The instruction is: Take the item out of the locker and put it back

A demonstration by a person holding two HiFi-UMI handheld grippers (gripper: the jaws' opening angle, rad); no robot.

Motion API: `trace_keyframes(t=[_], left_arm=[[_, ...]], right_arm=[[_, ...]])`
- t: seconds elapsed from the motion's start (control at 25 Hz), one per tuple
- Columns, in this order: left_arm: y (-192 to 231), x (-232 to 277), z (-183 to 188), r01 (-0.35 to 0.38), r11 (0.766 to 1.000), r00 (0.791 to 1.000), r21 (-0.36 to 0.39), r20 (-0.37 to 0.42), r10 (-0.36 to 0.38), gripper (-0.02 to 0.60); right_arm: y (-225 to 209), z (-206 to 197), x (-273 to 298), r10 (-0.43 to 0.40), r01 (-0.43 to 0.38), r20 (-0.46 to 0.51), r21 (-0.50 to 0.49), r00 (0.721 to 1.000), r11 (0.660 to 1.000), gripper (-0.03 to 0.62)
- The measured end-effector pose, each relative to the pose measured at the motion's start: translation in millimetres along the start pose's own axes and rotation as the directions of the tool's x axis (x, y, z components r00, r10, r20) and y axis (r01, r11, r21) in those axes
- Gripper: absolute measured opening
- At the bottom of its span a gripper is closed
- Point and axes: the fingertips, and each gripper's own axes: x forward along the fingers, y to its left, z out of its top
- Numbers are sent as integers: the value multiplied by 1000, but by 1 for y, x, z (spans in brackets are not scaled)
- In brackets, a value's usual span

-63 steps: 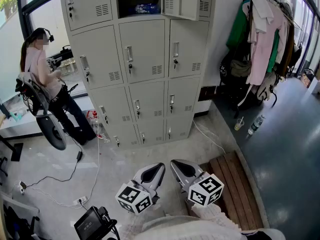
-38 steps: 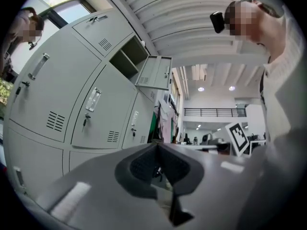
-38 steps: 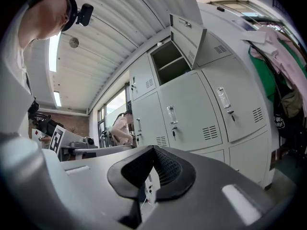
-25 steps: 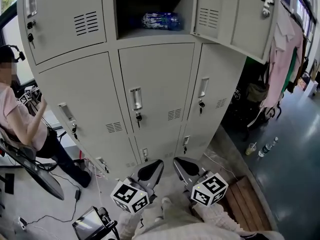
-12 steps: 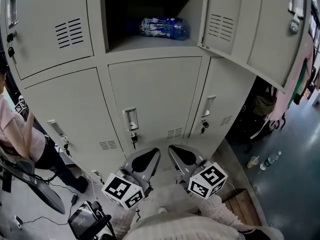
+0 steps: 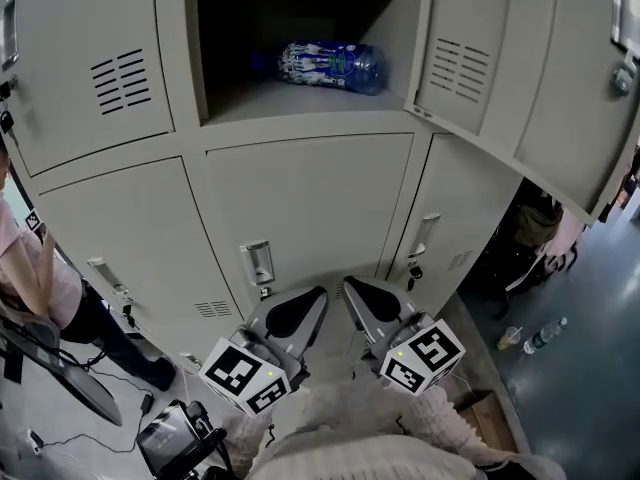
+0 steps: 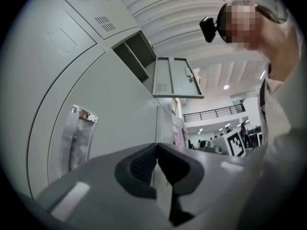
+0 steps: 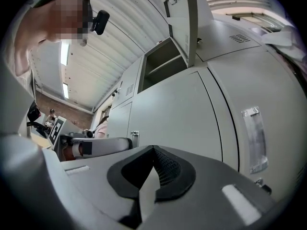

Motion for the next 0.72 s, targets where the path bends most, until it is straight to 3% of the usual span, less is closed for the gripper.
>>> trace_keyframes(t=[0.24,0.4,0.56,0.72], left_arm=[[12,9,39,18,998,998,66,51,-21,6],[11,15,62,65,989,995,131,70,-74,6],[3,20,83,134,972,984,195,90,-154,6],[1,24,100,148,964,975,223,128,-179,6]], right_arm=[[-11,55,20,-24,34,86,-118,996,992,-3],[-9,98,34,-13,43,135,-221,991,974,-2],[1,137,42,26,28,143,-368,989,929,-2],[15,175,51,65,11,134,-498,989,867,11]])
